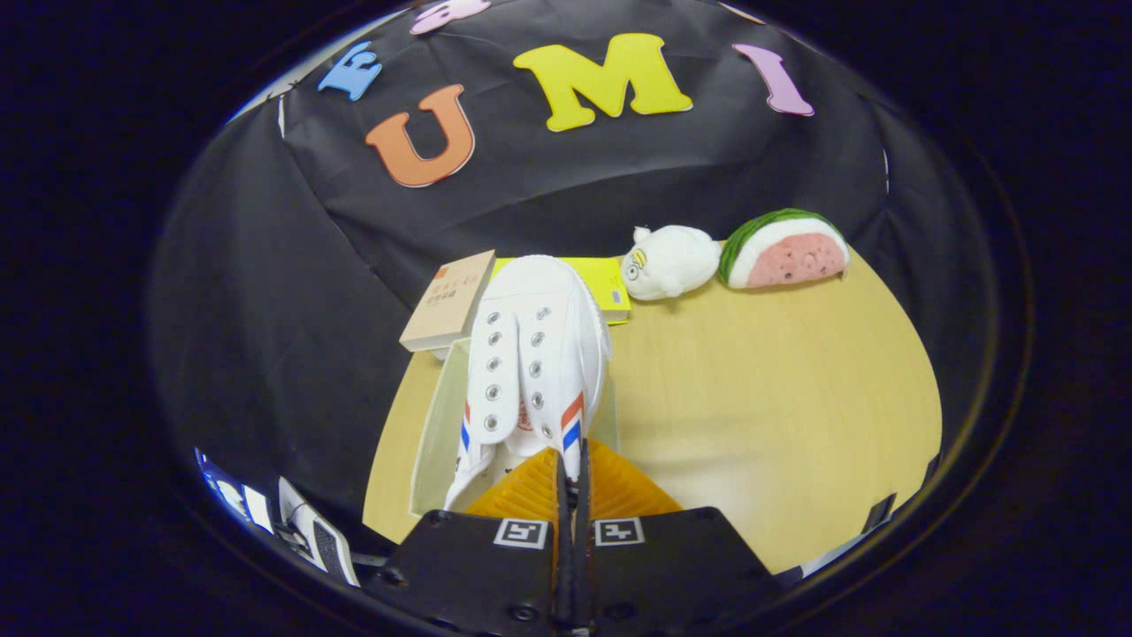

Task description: Open the storage box then place both shoes into the box .Put the left shoe in first, then the right shoe, with the right side of both shoes facing outward in a uniform manner.

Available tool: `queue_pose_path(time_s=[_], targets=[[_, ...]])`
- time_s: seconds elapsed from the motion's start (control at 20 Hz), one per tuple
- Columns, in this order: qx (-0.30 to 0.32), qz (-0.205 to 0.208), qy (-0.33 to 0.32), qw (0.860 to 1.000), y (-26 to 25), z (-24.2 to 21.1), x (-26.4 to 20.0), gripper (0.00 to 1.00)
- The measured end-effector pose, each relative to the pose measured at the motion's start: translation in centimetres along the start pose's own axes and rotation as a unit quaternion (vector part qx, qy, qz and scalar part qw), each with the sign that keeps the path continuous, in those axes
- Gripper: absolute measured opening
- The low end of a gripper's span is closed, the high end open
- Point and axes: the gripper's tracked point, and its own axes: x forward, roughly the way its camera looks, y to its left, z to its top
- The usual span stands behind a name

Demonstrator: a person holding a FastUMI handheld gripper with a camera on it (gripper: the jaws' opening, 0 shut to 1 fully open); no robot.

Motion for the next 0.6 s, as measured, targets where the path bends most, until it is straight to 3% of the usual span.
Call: queue_pose_path(time_s=[0.15,0.35,0.6], targets=[[-0.005,-0.008,0.022,1.000,1.3,-1.0,3.3,0.06],[-0.008,-0.061,0.044,0.997,0.5,-2.5,7.4,0.06],[-0.028,-0.096,0.017,0.995,0.5,-2.9,7.8,0.06]])
